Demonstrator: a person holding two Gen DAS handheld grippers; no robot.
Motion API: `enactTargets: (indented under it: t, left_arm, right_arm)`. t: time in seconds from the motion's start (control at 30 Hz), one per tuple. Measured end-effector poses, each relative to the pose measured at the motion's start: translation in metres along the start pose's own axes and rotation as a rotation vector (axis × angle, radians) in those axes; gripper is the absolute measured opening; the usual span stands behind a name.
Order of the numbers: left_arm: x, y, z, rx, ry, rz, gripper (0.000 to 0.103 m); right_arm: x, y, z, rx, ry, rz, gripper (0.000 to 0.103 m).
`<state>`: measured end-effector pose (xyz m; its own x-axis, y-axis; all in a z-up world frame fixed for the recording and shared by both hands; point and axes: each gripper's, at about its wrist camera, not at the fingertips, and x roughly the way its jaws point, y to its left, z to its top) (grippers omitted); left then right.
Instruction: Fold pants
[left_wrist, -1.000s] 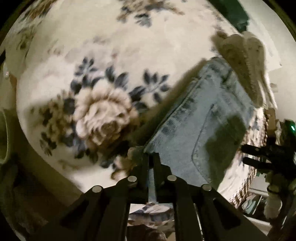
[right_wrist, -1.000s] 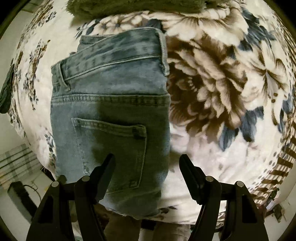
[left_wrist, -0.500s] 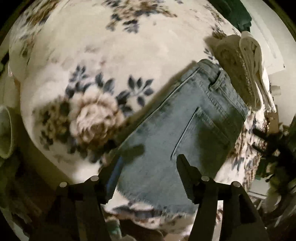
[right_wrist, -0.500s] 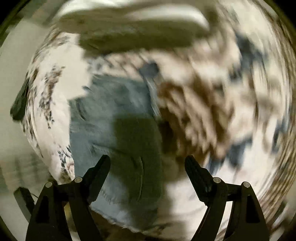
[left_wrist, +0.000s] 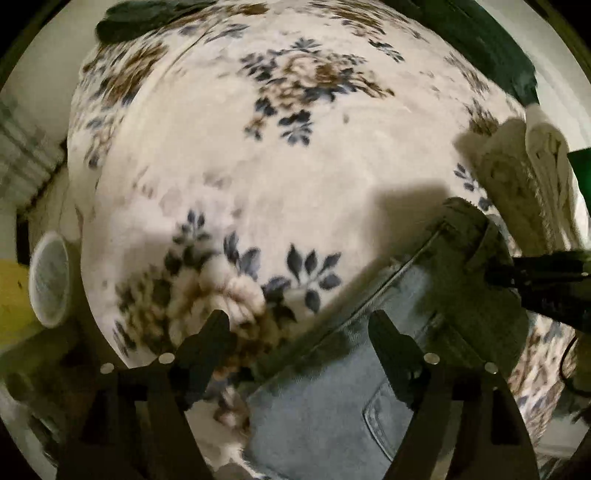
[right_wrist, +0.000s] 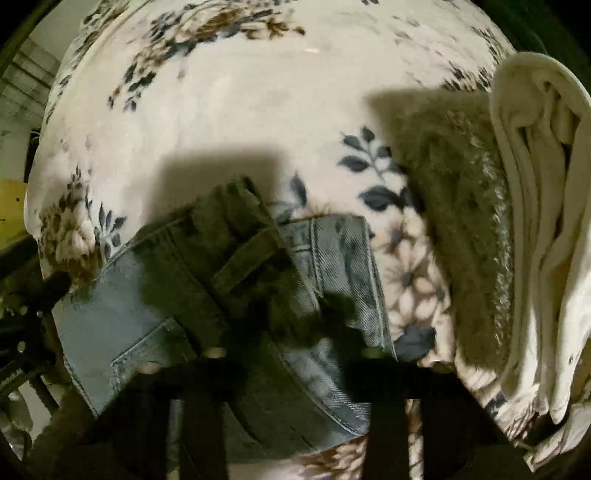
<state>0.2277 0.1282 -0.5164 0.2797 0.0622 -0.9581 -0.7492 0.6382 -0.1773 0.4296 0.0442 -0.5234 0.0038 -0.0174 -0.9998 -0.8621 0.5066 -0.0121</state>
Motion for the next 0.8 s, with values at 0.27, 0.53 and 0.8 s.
enactTargets:
  t: [0.27, 0.53, 0.8]
  left_arm:
    - [-0.013, 0.006, -0.027, -0.077, 0.011, -0.054, 0.076]
    - [-0.024, 0.017, -0.061, -0.216, 0.085, -0.123, 0.076]
    - [-0.015, 0.02, -0.086, -0.305, 0.178, -0.176, 0.076]
  right_arm:
    - [-0.024, -0.063, -0.014, 0.221, -0.083, -0.01, 0.015]
    - [-0.019, -0.088, -0.015, 0.293, -0.033, 0.136, 0.068]
    - [-0.028, -0.114, -0.063, 0.465, -0.022, 0.191, 0.068]
